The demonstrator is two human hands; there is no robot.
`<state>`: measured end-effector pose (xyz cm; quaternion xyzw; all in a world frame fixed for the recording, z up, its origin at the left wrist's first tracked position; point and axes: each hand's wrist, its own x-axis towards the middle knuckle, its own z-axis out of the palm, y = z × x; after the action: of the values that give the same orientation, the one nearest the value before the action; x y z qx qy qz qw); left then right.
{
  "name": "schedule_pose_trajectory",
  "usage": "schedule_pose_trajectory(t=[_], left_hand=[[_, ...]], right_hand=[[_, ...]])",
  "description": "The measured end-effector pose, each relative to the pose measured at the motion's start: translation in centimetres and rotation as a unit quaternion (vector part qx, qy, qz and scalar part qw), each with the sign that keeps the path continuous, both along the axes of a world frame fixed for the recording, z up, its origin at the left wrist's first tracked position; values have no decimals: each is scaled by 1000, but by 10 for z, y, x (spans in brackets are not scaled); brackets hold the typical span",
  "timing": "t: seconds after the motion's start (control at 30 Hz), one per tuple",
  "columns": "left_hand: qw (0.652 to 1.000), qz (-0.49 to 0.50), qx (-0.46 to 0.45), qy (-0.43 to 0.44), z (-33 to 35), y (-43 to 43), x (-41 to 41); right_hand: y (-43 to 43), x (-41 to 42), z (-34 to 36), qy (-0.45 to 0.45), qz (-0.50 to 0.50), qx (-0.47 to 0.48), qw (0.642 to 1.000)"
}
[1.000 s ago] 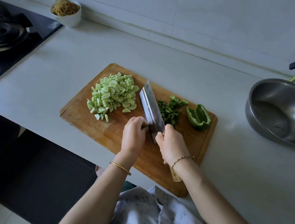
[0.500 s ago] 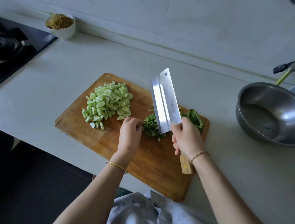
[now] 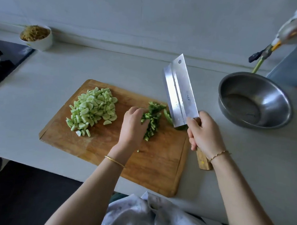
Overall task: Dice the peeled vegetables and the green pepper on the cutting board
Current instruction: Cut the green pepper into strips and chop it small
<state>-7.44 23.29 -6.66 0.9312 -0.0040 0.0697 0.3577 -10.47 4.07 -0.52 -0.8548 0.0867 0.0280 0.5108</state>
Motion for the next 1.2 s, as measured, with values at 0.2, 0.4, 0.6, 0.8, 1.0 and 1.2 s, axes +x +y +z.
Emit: schedule_pose_trajectory(t=[0.2,0.4,0.6,0.8,1.0,1.2], left_hand=[[988,-81,124,52,-2,-42,10],[971,-132,140,139,-4,-65,22],[982,-120,102,99,2,-72,23],[995,-38,59,69,46,-22,20],[987,137,42,68,69,53,-14],[975,214,15,56,55,76,-54]], right_hand=[[-30,-13,-5,6,-44,3,999],[-40,-8,-9,11,-56,4,998],[-39,-4,-12,1,-41,-10,999],[-22,-7,-15,-38,-42,-30,998],[24,-19,-28,39,60,47,996],[67,-44,-47,149,146,82,975]])
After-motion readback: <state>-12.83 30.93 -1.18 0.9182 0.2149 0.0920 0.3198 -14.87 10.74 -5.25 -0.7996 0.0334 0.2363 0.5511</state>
